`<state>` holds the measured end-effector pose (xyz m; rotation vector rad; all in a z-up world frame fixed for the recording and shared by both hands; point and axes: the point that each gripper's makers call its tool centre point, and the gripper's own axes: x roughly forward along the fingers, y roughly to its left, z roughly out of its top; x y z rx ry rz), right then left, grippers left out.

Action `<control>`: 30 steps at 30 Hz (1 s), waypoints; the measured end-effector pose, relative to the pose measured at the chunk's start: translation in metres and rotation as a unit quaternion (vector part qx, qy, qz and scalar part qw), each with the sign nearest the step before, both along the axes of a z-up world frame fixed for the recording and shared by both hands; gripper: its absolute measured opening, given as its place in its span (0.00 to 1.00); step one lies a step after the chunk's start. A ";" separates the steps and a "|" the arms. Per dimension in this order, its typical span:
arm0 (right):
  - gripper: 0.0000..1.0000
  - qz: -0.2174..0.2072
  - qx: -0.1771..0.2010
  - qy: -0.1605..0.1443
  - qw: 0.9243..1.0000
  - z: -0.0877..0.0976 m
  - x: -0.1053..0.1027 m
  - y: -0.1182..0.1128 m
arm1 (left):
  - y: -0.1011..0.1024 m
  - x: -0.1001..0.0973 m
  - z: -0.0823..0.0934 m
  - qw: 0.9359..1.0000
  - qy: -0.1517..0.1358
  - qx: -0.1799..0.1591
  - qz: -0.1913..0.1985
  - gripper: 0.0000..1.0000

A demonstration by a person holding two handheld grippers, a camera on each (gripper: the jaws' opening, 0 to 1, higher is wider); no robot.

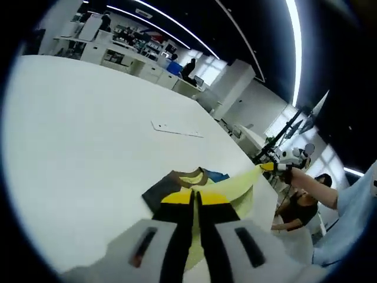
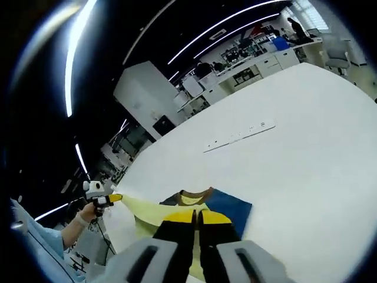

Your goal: Fold the garment on the visible template until the final outline fits inside the template.

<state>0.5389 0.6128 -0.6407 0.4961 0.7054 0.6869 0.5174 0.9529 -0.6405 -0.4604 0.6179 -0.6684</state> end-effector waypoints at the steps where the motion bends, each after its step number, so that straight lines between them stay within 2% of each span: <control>1: 0.00 0.000 -0.003 -0.003 1.000 -0.002 0.003 0.001 | 0.000 0.003 -0.003 1.000 0.001 0.003 0.002 0.00; 3: 0.00 -0.004 -0.007 -0.005 1.000 -0.009 0.021 0.001 | 0.002 0.010 -0.010 1.000 0.001 0.008 0.011 0.00; 6: 0.00 0.002 -0.022 -0.011 1.000 -0.021 0.027 0.003 | 0.002 0.019 -0.018 1.000 0.003 0.011 0.018 0.00; 8: 0.00 0.014 -0.035 -0.012 0.999 -0.032 0.032 0.002 | 0.003 0.025 -0.031 1.000 0.012 0.015 0.022 0.00; 11: 0.00 0.010 -0.041 -0.002 0.999 -0.045 0.037 0.003 | 0.003 0.032 -0.045 0.999 0.023 0.016 0.027 0.00; 15: 0.00 0.007 -0.046 0.000 0.999 -0.054 0.043 0.004 | 0.002 0.036 -0.060 0.999 0.038 0.013 0.035 0.00; 17: 0.00 0.005 -0.048 0.002 0.999 -0.061 0.054 0.003 | 0.003 0.035 -0.065 0.998 0.043 0.012 0.042 0.00; 22: 0.00 0.005 -0.057 0.010 0.998 -0.075 0.053 0.001 | 0.007 0.035 -0.079 0.997 0.055 0.010 0.058 0.00; 30: 0.00 0.003 -0.062 0.025 0.998 -0.091 0.048 0.002 | 0.008 0.035 -0.095 0.996 0.068 0.012 0.063 0.00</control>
